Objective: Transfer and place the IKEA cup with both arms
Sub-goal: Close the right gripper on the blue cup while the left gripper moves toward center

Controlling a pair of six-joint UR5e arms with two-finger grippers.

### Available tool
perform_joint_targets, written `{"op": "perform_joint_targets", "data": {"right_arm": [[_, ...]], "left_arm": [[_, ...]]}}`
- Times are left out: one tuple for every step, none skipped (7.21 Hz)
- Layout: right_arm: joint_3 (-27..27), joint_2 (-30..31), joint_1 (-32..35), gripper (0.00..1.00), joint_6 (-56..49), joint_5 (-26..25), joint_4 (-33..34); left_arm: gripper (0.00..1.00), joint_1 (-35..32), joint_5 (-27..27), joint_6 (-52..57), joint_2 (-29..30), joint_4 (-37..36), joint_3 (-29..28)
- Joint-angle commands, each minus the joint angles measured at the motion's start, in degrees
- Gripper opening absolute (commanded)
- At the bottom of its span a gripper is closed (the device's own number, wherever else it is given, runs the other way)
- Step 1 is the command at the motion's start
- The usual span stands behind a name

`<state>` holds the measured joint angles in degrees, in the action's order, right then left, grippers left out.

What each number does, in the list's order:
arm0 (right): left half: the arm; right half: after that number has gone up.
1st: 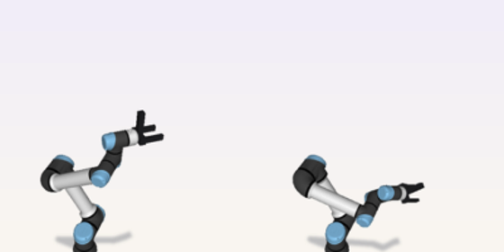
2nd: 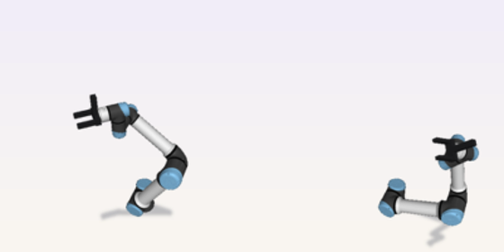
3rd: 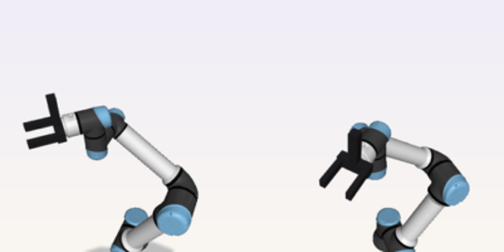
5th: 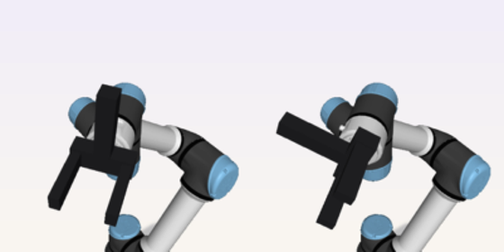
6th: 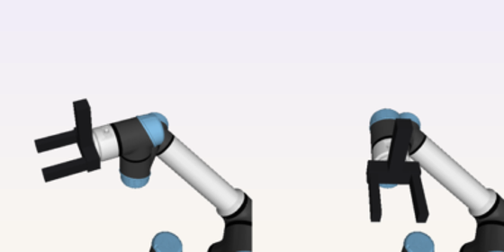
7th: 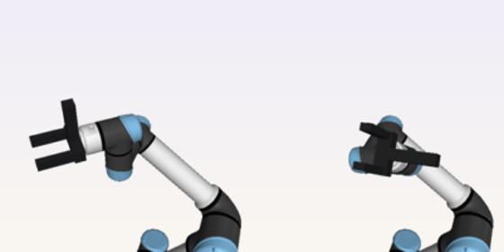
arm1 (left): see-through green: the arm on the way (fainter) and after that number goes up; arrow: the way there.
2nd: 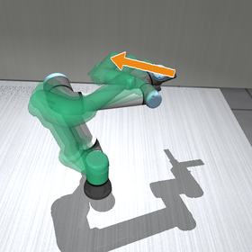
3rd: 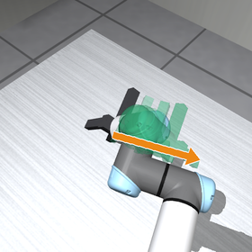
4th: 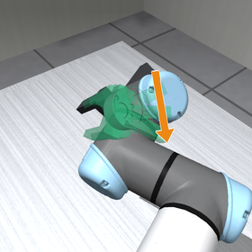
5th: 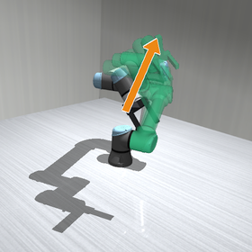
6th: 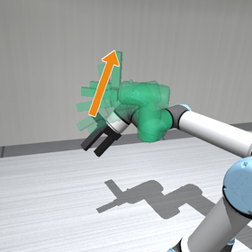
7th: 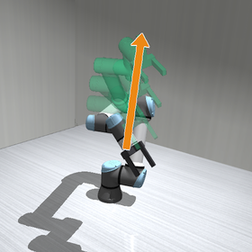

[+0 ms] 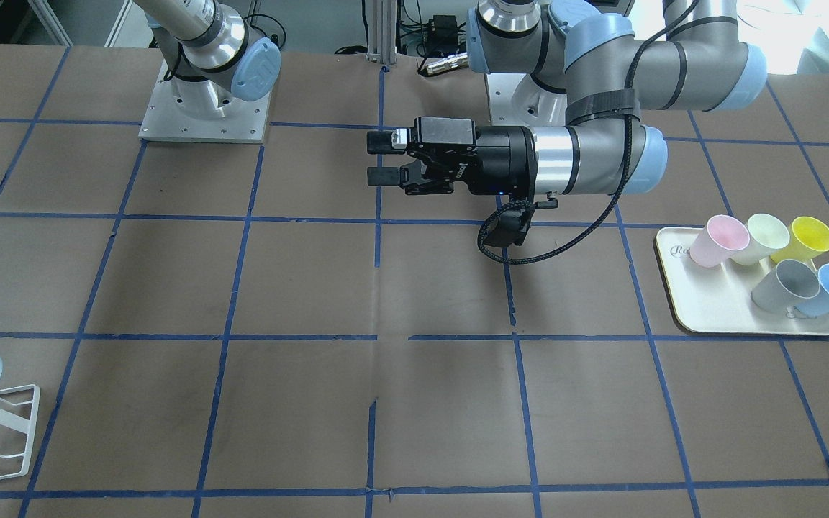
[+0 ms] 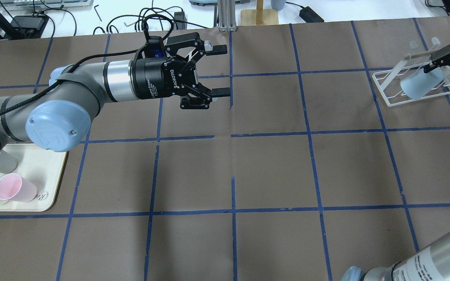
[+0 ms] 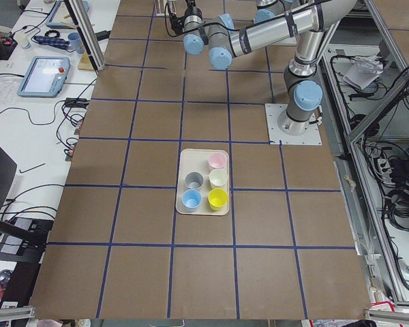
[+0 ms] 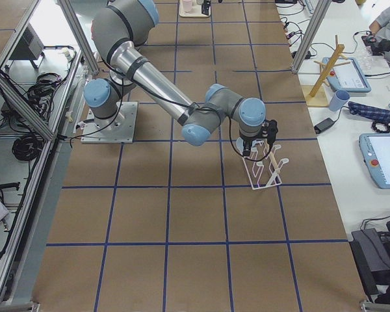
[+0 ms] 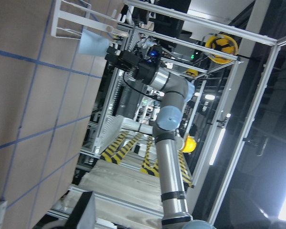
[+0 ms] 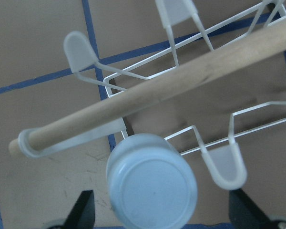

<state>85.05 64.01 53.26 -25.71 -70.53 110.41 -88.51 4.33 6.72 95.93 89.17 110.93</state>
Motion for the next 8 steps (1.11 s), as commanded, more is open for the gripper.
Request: {"op": "perform_joint_targets", "data": {"right_arm": [[0.38, -0.29, 0.09, 1.00, 0.58, 1.62, 0.15], [0.56, -0.38, 0.09, 1.00, 0.58, 0.92, 0.24], [0.73, -0.47, 0.09, 1.00, 0.23, 0.39, 0.24], [0.73, -0.38, 0.09, 1.00, 0.05, -0.31, 0.24], [0.73, -0.47, 0.09, 1.00, -0.04, -0.49, 0.24], [0.82, -0.56, 0.09, 1.00, -0.30, -0.40, 0.24], [0.82, -0.47, 0.09, 1.00, -0.22, -0.49, 0.24], [0.82, -0.64, 0.09, 1.00, -0.39, -0.23, 0.24]], "left_arm": [[1.00, -2.10, 7.00, 0.13, 0.57, -0.74, 0.78], [1.00, -3.42, 10.14, 0.13, 1.00, -3.45, 1.39], [1.00, -3.95, 13.05, 0.05, 1.71, -9.56, 3.75], [1.00, -3.96, 13.25, 0.04, 2.32, -14.32, 5.94], [1.00, -4.30, 13.51, 0.04, 3.11, -17.94, 6.75], [1.00, -4.92, 17.95, -0.39, 4.08, -19.98, 6.93], [1.00, -5.79, 20.17, -0.66, 4.78, -20.35, 6.76], [1.00, -6.41, 20.46, -0.83, 5.31, -20.87, 6.76]]}}
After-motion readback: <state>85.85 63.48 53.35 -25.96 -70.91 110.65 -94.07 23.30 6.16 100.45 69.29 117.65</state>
